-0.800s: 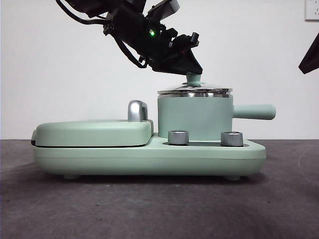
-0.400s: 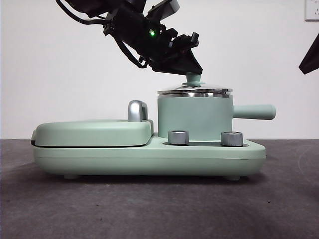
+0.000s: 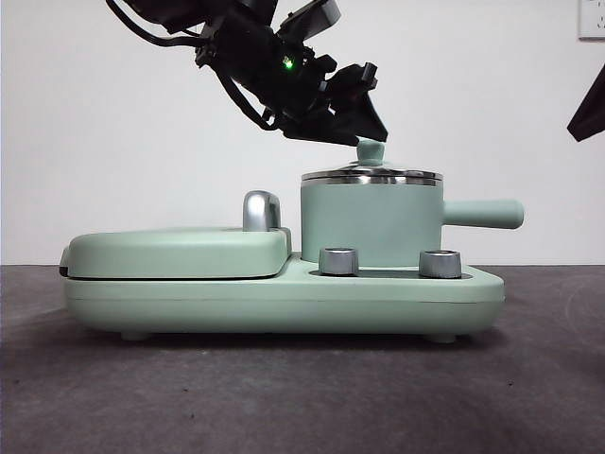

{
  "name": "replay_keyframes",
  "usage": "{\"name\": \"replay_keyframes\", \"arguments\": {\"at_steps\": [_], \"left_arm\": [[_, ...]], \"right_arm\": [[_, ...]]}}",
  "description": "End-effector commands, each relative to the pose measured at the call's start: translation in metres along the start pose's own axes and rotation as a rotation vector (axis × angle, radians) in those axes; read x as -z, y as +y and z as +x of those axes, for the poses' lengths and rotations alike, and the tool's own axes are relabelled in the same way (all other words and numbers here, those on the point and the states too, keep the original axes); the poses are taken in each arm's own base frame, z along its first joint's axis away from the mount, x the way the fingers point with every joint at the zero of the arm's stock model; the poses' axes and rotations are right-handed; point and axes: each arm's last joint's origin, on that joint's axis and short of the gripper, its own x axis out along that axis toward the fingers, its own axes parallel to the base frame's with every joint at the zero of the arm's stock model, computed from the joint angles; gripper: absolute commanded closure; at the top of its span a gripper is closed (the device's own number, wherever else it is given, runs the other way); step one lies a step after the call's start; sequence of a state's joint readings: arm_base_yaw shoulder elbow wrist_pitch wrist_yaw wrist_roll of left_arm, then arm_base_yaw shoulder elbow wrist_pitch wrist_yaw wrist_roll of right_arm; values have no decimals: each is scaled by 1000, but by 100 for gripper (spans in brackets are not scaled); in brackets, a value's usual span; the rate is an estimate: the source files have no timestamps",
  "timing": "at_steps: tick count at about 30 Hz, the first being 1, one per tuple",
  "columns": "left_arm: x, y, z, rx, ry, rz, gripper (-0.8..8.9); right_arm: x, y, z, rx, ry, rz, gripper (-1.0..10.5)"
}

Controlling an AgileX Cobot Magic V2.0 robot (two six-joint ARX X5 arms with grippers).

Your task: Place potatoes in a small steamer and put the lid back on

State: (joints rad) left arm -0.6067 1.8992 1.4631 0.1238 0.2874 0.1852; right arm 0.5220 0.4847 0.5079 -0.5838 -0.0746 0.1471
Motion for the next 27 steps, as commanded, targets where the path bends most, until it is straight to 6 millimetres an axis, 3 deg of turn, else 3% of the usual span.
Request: {"name": "replay_keyframes", "arguments": {"at_steps": [1,8,16,22,27], "left_arm": [[-1,-2,6,8,-17,-19,458],[-20,-4,-11,3,-56,-106,466],[-48,2,-62,11,-11,-279,471],[-51,13,-103,-21,89,-355,472],[-38,13,-145,-73,95,-390,474]], "right_arm": [[-1,1,0,-2,-4,7,577],[-1,1,0,-2,-5,7,577],[-1,1,0,-9,-5,7,577],[-1,1,0,-10,-4,6,577],[-1,1,0,-20,-3,7,577]]}}
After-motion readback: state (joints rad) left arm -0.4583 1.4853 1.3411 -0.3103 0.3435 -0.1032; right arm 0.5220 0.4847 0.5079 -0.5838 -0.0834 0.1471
